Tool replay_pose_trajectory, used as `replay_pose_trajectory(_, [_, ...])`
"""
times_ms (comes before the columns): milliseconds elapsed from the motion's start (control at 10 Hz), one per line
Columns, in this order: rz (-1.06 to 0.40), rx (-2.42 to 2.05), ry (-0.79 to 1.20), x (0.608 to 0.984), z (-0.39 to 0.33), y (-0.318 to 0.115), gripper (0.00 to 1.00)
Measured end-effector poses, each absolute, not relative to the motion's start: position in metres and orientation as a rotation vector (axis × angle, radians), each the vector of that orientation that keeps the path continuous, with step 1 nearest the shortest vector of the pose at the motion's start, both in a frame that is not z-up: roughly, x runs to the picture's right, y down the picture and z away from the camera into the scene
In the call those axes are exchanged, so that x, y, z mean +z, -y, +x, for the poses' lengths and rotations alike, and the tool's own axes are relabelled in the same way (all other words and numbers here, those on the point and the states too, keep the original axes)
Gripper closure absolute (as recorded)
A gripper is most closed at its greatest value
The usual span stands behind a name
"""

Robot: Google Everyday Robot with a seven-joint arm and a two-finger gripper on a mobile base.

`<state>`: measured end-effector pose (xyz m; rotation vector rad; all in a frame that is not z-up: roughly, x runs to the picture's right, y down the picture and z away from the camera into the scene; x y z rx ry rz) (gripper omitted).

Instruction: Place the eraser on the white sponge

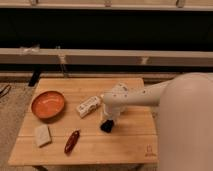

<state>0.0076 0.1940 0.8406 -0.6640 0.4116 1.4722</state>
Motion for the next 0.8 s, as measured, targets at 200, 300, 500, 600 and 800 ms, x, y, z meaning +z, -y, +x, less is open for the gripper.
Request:
replay_pose_trajectory(200, [-0.652,1.433,-0.459,0.846,0.000,-0.191,0.36])
replay_pose_trajectory(300, [-0.643,1.407,-0.488,0.849,-0.008,-0.189,0.36])
replay_pose_trajectory(500, [-0.616,1.372,-0.549,0.854,-0.009,-0.188,0.36])
replay_pose_trajectory(600, [-0.599,1.348,-0.579,0.856,-0.014,-0.188,0.38])
replay_pose_trajectory(800, [-0.551,1.307,-0.647,0.857,-0.019,-0.189,0.55])
